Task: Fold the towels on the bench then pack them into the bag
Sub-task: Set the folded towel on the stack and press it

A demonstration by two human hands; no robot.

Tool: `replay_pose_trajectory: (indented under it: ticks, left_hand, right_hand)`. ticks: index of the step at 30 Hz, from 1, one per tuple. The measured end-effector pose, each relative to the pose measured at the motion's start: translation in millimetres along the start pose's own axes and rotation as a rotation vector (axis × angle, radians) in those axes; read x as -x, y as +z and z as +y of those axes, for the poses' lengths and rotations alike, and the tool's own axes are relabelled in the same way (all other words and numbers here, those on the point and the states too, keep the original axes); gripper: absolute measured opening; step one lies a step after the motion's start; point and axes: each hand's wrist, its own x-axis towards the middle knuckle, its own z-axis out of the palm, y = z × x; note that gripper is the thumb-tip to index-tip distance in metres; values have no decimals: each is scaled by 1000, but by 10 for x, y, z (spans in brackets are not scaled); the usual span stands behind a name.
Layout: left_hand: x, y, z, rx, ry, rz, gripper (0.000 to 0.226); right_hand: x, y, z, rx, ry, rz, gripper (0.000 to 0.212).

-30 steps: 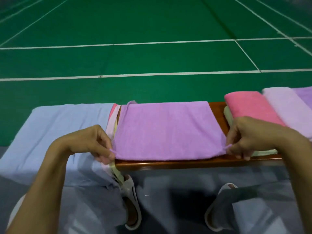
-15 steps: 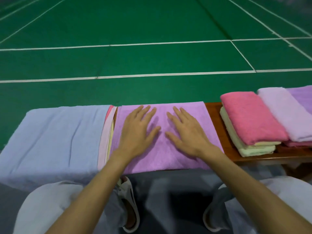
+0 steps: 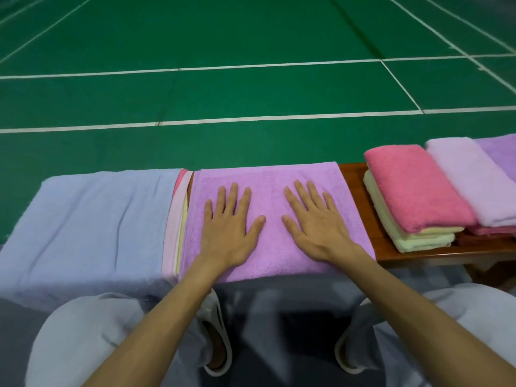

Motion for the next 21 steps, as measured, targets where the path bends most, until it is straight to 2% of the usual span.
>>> replay_pose_trajectory:
  ticks: [5,9,11,13,15,16,18,21]
  left_hand:
    - [24,-99,-366,21,-126,66,82]
    - [65,-117,-370,49,-99,69,79]
    - [77,-157,-342,143,-115,108,72]
    - [89,-238,-310,296,-196,233,58]
    - [78,-332,-285,288,-297,346,39]
    - [57,-356,-296,250,-332,357,35]
    - [11,-418,-335,263,-391,303,32]
    - [-62,-540,-379,424,-449,177,19]
  right_hand:
    - [31,-49,396,14,263,40,88]
    - [57,-45,434,-6,284,33,91]
    - [52,-82,418,-2,287,61,82]
    - [31,-149,403,-17,296,199,64]
    - [3,-227,378,-65,364,370,39]
    - [-14,-266,370,-88,417,404,31]
    - [-54,-353,369,-148,504,367,24]
    - [-105,-419,396,-279,521,264,12]
